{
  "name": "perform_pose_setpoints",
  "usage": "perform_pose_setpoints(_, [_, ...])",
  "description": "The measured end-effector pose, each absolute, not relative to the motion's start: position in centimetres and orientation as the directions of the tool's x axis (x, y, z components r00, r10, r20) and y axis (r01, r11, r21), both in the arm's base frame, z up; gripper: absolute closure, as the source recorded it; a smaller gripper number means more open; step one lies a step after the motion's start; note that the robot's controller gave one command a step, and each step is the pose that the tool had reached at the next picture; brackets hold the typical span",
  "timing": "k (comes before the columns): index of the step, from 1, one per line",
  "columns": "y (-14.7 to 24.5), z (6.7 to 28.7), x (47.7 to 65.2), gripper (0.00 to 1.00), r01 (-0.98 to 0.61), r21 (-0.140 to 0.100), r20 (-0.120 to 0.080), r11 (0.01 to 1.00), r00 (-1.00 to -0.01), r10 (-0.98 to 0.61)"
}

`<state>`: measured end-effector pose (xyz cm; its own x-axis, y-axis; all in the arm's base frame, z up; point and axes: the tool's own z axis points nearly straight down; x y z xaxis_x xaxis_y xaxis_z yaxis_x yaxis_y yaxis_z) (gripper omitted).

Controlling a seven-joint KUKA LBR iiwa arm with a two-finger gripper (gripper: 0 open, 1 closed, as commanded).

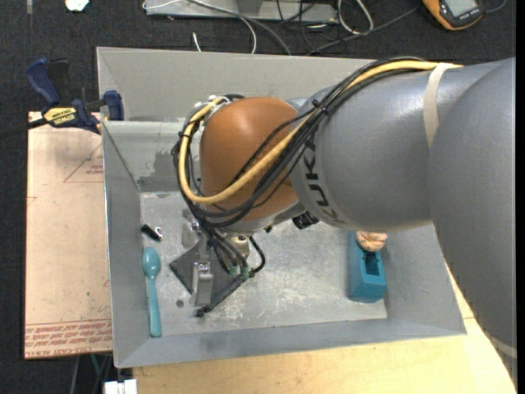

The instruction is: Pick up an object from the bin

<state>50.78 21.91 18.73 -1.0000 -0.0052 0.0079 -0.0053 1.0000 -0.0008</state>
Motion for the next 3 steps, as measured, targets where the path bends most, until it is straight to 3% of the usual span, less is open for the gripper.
perform_pose_setpoints(1, [21.8, 19.2, 51.0, 0.00, -0.001, 0.001, 0.000, 1.000, -1.000, -0.001])
perform_pose_setpoints(2, [17.2, 15.3, 52.2, 0.00, -0.072, 0.002, -0.001, 0.997, -0.997, -0.072])
perform_pose_setpoints(3, [15.8, 10.8, 53.2, 0.00, 0.139, 0.005, -0.001, 0.990, -0.990, 0.139])
